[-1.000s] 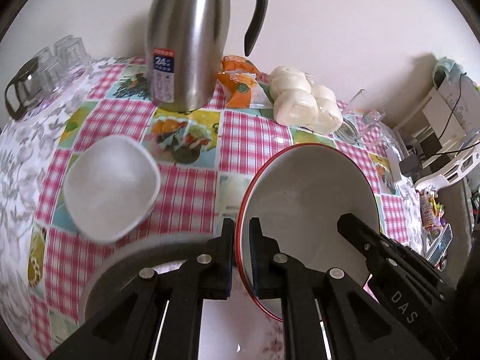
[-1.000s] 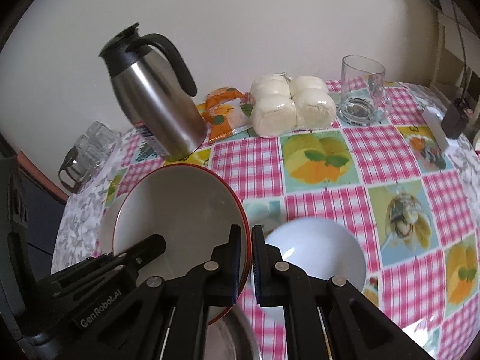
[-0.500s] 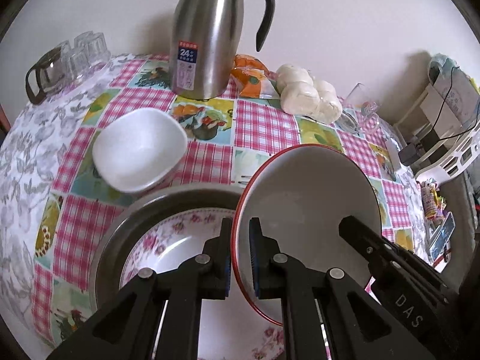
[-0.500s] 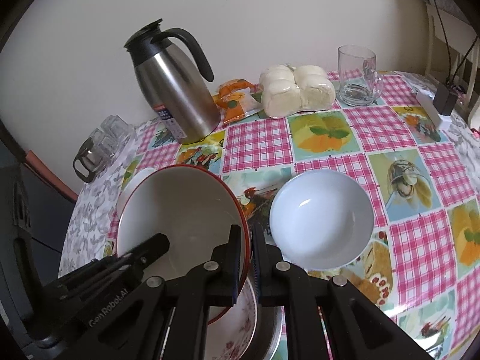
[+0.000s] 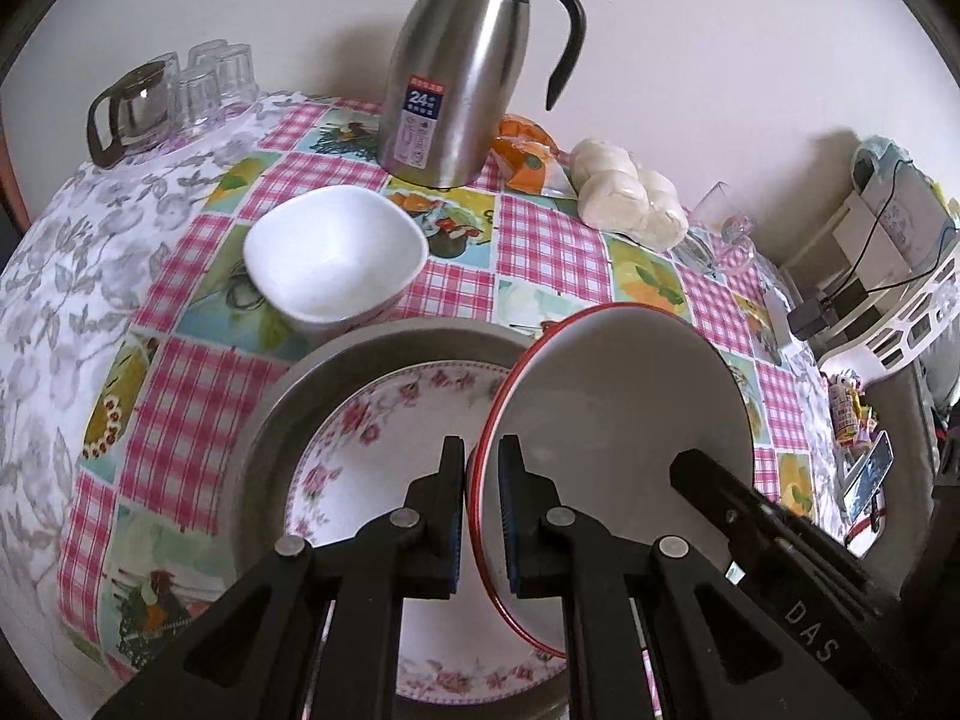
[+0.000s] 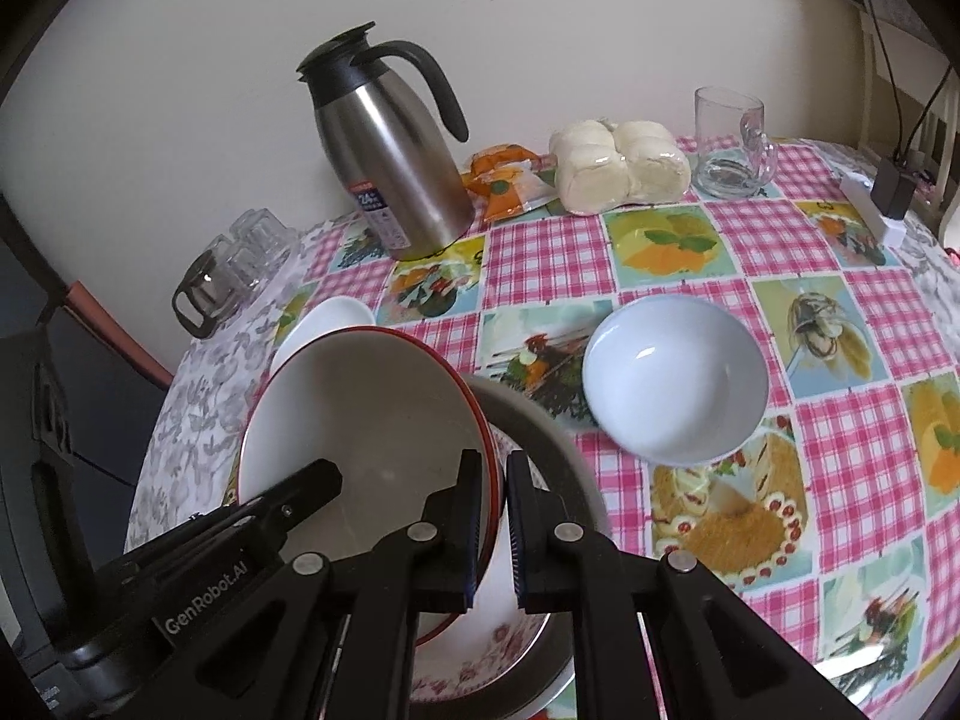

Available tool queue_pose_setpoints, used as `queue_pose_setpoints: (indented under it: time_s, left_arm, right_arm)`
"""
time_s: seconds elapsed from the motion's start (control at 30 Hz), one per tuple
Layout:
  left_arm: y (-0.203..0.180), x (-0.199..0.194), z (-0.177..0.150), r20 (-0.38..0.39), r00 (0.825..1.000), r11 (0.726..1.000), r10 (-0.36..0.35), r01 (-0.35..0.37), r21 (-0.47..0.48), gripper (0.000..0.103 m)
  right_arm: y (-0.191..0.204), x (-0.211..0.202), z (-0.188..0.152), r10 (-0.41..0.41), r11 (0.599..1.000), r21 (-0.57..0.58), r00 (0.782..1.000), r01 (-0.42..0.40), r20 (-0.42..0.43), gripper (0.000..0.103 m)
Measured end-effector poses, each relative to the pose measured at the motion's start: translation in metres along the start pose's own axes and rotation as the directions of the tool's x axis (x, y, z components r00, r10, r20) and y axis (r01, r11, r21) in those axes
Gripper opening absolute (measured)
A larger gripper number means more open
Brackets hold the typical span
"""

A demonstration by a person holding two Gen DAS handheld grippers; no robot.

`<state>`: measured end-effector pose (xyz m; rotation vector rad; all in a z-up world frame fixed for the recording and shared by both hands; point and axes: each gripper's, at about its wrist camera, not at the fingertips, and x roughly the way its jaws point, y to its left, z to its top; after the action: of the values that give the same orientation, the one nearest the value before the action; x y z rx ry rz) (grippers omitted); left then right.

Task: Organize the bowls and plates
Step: 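Carry the red-rimmed bowl and lower it onto the floral plate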

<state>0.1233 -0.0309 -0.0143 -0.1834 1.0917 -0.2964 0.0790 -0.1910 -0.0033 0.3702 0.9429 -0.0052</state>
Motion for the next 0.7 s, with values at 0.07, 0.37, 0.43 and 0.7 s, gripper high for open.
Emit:
queue_pose_setpoints:
  time_s: [0.07,0.37,0.43,0.7]
  left_arm:
    - [0.005,-0.004,-0.002,0.005,1.000,1.000,0.001,-0.001,-0.011,0.010]
    - [0.024,-0.004,-0.003,-0.008,1.000,0.998,0.023,-0.023,-0.052,0.010]
    - [0.027,-0.004,-0.003,-0.009,0.999,0.998,0.031,-0.031,-0.056,0.010]
    - [0.036,0.001,0.000,-0.026,0.998,0.996,0.050,-0.052,-0.069,0.011]
  right_arm:
    - [0.003,-0.001,-0.005,0.004,1.000,-0.001,1.000,-0.004,-0.006,0.010]
    - [0.018,0.009,-0.014,0.011,1.000,-0.022,0.999,-0.012,-0.035,0.010]
    - [0.022,0.012,-0.015,0.015,1.000,-0.025,0.999,-0.016,-0.042,0.010]
    - [0.029,0.026,-0.017,0.014,1.000,-0.023,0.997,-0.016,-0.070,0.010]
